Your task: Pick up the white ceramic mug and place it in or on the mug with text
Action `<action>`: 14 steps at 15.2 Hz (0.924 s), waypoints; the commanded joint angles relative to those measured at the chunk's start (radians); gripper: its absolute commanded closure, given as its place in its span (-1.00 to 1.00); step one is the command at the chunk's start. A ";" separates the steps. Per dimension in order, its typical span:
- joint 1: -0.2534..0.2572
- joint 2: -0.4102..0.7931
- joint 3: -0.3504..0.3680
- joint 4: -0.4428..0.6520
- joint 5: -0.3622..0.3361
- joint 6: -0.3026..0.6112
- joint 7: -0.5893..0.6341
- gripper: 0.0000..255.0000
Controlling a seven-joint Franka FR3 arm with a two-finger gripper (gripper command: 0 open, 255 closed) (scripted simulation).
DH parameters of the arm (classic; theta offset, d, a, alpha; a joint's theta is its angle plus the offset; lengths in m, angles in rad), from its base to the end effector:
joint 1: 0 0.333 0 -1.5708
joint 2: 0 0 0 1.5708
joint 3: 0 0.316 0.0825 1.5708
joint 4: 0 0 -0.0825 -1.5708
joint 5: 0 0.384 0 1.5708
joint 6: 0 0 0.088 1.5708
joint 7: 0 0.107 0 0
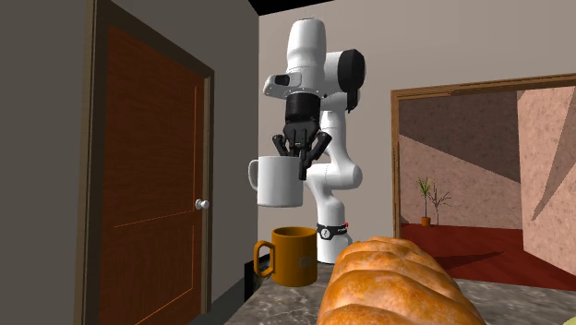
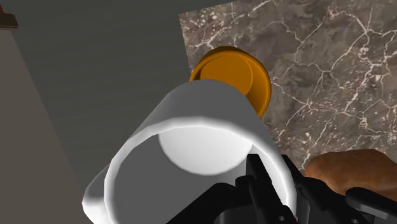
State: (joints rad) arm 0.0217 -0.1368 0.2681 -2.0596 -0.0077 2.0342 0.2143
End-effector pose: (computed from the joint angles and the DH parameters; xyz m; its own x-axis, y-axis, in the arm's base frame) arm 0.5044 0.1551 0.5032 0.9905 0.0787 0.1129 0.0769 -0.9968 0.0198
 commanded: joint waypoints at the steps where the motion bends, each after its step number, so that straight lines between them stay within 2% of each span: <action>1: 0.000 0.005 0.001 -0.023 -0.002 0.029 0.002 1.00; 9: 0.000 0.038 0.005 -0.105 -0.013 0.142 0.014 1.00; 14: 0.000 0.038 0.005 -0.105 -0.013 0.142 0.014 1.00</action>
State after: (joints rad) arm 0.0224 -0.1009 0.2734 -2.1631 -0.0204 2.1751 0.2283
